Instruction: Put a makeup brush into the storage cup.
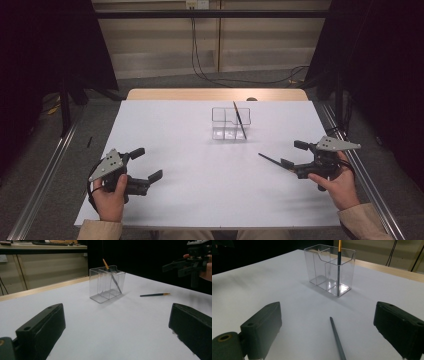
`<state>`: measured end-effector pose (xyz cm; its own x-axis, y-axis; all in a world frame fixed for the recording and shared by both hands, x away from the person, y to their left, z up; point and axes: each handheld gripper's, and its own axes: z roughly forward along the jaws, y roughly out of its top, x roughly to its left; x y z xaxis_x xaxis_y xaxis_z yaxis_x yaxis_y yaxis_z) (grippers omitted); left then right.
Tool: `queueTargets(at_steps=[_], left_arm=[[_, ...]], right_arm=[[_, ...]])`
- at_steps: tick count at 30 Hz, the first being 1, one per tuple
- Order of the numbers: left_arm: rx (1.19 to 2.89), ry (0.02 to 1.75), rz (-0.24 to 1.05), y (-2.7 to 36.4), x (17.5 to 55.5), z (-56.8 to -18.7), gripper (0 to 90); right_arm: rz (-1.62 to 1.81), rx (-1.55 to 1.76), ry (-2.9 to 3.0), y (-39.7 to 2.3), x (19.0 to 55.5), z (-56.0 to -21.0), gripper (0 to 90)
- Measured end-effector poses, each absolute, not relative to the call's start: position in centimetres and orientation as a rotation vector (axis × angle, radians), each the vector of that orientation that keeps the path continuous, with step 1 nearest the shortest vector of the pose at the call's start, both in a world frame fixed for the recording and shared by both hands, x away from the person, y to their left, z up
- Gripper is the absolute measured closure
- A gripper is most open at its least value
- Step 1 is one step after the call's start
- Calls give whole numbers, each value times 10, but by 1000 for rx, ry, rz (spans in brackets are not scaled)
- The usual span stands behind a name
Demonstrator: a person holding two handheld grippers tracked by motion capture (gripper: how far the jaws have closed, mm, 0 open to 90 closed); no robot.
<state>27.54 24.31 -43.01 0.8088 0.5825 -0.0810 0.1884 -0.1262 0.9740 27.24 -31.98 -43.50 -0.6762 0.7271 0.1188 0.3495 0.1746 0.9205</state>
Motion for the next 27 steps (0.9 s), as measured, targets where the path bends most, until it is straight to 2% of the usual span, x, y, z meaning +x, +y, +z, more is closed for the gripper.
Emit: queueTargets(at_steps=[27], left_arm=[[1693, 612, 395, 247, 267, -426, 5]], right_arm=[[1443, 1041, 2115, -321, 303, -435, 84]])
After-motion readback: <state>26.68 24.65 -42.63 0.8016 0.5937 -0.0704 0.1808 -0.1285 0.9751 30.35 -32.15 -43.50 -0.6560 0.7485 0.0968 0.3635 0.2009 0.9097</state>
